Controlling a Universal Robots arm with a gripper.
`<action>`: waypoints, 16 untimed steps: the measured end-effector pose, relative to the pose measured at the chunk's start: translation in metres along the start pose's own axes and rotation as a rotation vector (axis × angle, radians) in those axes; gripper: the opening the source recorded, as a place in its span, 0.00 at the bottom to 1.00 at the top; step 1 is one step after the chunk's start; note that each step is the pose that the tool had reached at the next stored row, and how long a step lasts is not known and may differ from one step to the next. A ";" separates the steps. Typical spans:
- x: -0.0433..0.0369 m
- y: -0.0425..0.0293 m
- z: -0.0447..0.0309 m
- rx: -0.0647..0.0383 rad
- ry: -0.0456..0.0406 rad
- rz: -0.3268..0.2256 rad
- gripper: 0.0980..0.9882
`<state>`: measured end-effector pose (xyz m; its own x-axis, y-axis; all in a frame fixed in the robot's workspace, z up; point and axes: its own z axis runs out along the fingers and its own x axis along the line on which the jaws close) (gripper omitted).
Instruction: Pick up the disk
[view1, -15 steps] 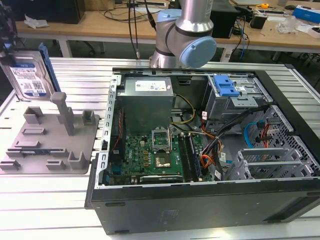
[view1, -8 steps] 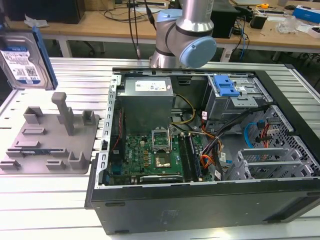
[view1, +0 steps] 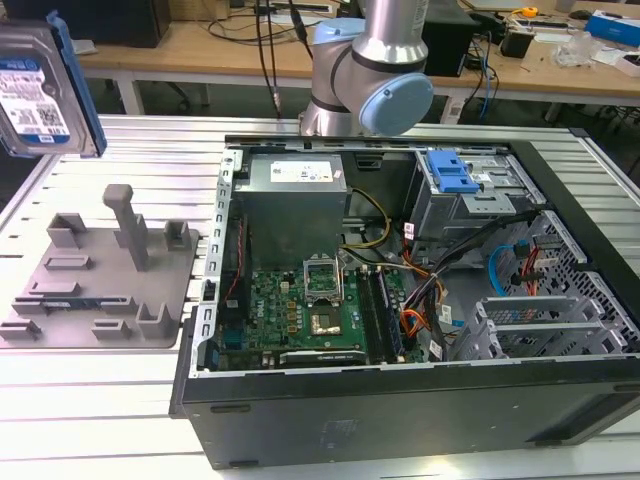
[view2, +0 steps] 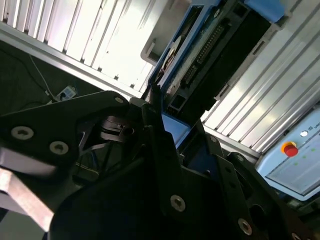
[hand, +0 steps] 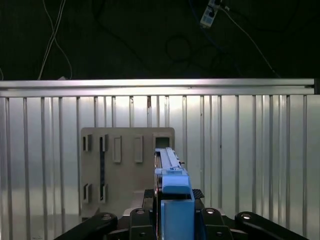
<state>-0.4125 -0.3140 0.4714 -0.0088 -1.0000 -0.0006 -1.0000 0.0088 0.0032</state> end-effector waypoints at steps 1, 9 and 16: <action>0.0000 0.0000 -0.0096 0.000 0.0000 0.000 0.30; 0.0000 0.0000 -0.0162 0.000 0.0002 0.000 0.30; 0.0000 0.0000 -0.0162 0.000 0.0004 0.000 0.30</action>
